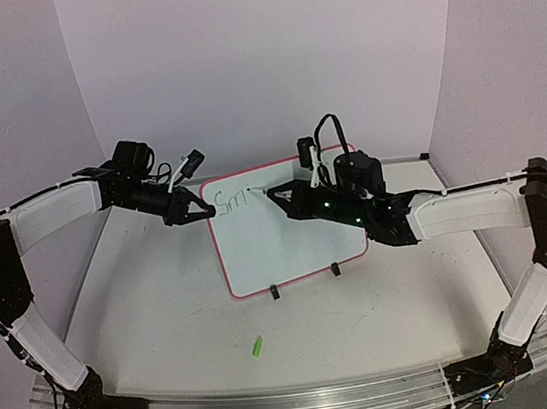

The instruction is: Write a sentence on the whiteboard

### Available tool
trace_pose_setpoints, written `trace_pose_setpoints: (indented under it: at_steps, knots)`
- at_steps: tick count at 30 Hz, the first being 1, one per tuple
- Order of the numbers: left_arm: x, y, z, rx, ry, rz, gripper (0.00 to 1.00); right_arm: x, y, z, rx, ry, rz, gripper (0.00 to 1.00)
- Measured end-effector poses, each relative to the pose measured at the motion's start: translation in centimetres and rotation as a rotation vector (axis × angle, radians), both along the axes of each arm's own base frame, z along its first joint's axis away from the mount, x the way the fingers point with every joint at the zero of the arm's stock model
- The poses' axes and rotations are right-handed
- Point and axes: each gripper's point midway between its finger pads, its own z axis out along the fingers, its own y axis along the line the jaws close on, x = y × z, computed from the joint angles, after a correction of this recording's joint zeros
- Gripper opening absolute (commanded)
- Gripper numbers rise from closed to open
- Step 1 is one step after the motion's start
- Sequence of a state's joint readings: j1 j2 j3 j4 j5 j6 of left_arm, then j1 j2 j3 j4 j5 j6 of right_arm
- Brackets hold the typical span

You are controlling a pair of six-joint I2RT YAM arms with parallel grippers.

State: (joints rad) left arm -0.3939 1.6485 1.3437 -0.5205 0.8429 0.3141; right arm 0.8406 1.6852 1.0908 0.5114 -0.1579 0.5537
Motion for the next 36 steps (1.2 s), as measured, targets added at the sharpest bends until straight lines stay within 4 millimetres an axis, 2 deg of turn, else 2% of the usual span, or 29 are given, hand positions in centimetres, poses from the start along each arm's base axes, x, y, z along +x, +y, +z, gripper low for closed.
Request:
trace_pose_setpoints:
  at_steps: [11,22,31,36]
  knots:
    - [0.0,0.0,0.0,0.001,0.0,0.001,0.0,0.1,-0.1,-0.2,-0.003,0.006,-0.011,0.0]
    - [0.1,0.1,-0.1,0.004,0.006,0.009,0.0,-0.6,-0.5,-2.5,-0.023,0.055,-0.005,0.0]
    - [0.0,0.0,0.0,0.003,0.005,0.006,0.0,-0.8,-0.6,-2.1,-0.021,0.054,0.001,0.0]
    - [0.0,0.0,0.0,0.002,0.004,0.003,0.0,-1.0,-0.9,-0.9,-0.009,0.034,0.003,0.0]
